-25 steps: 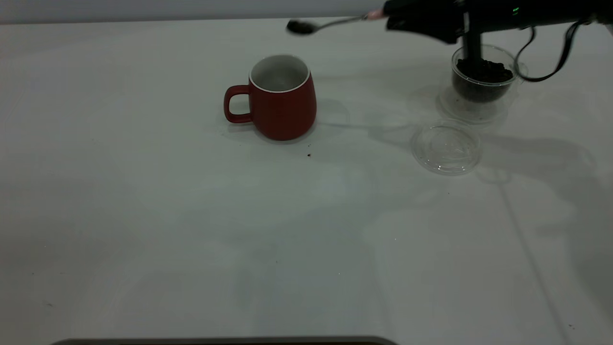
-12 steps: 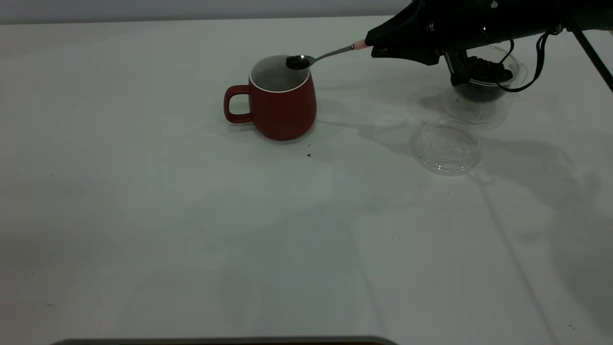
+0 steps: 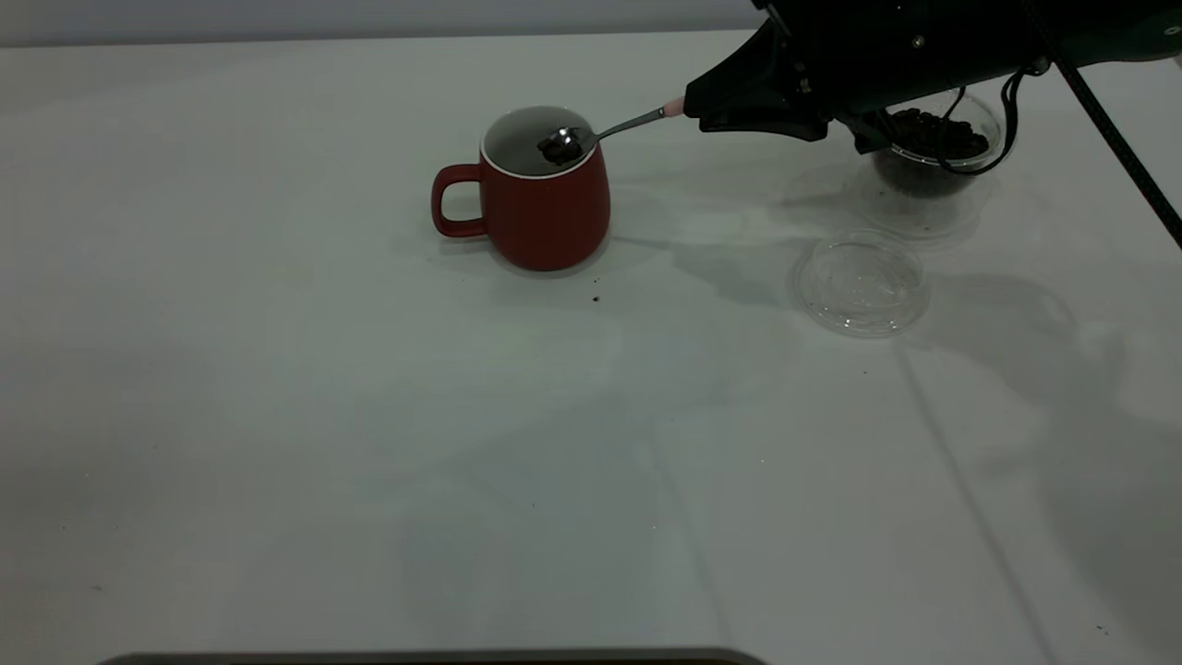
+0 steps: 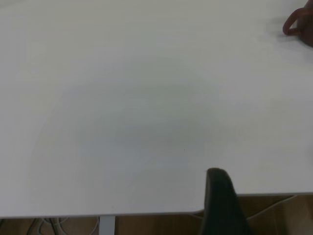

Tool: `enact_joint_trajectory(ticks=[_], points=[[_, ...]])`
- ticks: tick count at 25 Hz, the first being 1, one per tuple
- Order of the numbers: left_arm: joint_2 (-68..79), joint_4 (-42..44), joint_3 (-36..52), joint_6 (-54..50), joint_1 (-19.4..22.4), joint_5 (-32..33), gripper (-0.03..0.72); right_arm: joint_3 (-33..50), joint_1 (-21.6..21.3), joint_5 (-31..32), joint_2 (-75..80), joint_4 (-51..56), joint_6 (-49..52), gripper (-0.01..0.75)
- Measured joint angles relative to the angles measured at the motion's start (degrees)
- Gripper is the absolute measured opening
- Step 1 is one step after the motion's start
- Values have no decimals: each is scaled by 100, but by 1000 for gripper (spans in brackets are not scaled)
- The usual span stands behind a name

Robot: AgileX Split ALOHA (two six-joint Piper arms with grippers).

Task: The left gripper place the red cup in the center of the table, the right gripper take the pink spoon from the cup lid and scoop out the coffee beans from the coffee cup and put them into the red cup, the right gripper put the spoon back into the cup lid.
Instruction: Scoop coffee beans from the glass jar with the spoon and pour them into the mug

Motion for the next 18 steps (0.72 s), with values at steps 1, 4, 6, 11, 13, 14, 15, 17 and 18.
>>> enact_joint_trajectory(ticks=[1,4,6,11,13,14,15,17,18], points=[[0,0,0,0,0,0,505,0,8,-9,0,0,-119,100],[0,0,0,-5,0,0,505,0,13,-13,0,0,-516,100],[0,0,0,-11,0,0,505,0,13,-21,-7,0,-857,100],[0,0,0,-11,0,0,505,6,14,-220,-221,-5,-1320,100],[0,0,0,-11,0,0,505,8,14,-253,-303,-5,-1335,100],[0,0,0,-11,0,0,505,13,14,-257,-357,-5,-1321,100],[0,0,0,-11,0,0,505,24,14,-257,-416,-19,-1304,100],[0,0,0,-11,0,0,505,29,14,-257,-554,-24,-1299,100],[0,0,0,-11,0,0,505,29,14,-259,-635,-45,-1297,100]])
